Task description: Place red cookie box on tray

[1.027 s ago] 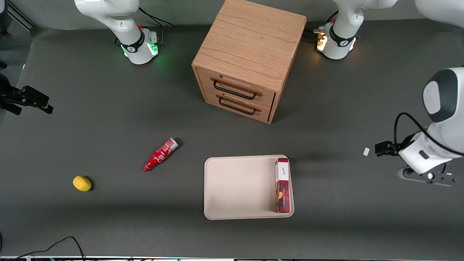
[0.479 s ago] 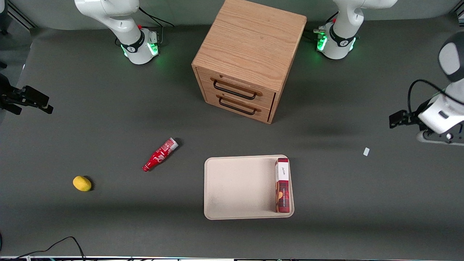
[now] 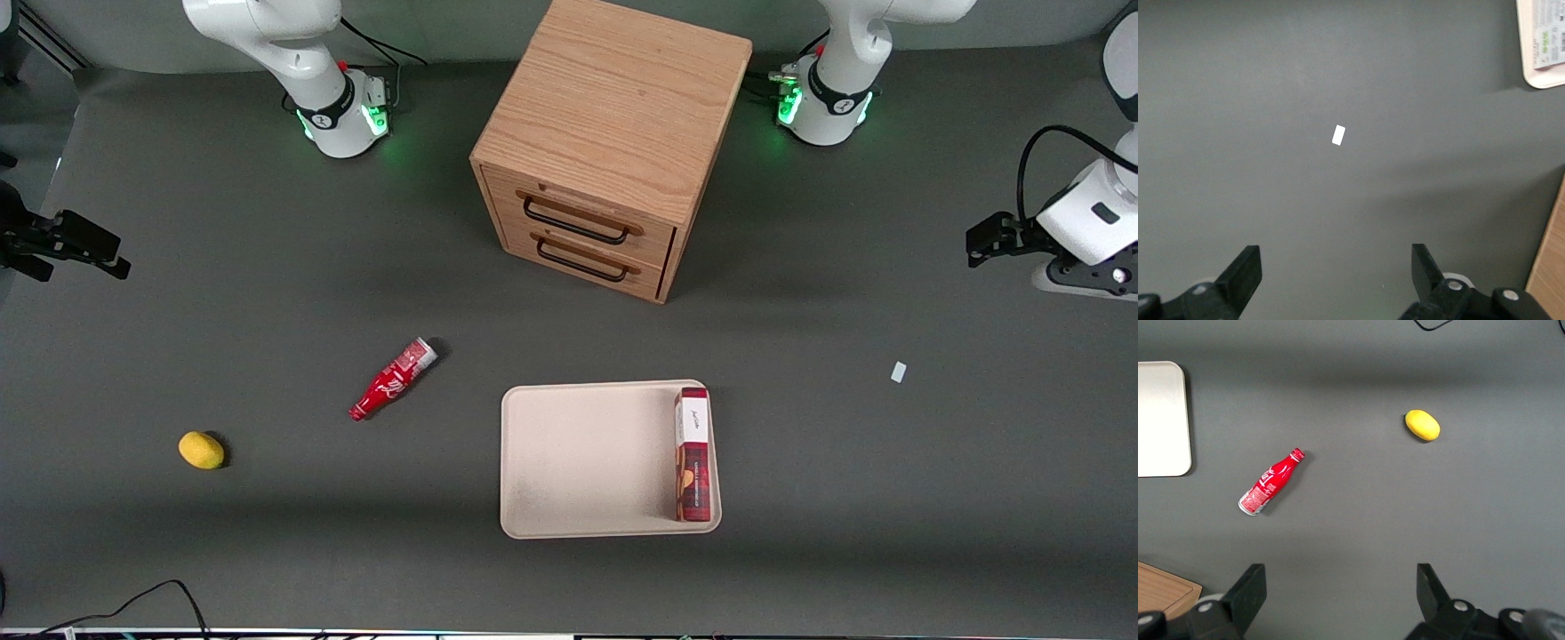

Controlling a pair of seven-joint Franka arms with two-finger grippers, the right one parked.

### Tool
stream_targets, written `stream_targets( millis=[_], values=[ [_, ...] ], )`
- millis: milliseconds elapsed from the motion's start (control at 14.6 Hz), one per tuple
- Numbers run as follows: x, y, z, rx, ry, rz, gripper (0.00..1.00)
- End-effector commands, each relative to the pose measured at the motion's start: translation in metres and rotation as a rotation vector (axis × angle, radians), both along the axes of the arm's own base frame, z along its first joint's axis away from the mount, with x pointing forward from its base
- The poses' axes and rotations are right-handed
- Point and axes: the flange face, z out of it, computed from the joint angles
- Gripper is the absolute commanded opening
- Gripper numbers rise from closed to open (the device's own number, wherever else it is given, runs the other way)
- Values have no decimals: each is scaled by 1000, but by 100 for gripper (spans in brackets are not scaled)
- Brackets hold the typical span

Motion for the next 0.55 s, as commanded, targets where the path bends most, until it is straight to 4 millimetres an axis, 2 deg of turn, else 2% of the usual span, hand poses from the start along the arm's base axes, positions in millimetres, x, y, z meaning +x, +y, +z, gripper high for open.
stream_targets(
  millis=[0,479],
  values=[
    [-1,4,26,11,10,20,100],
    [8,2,37,25,22,27,100]
  ],
)
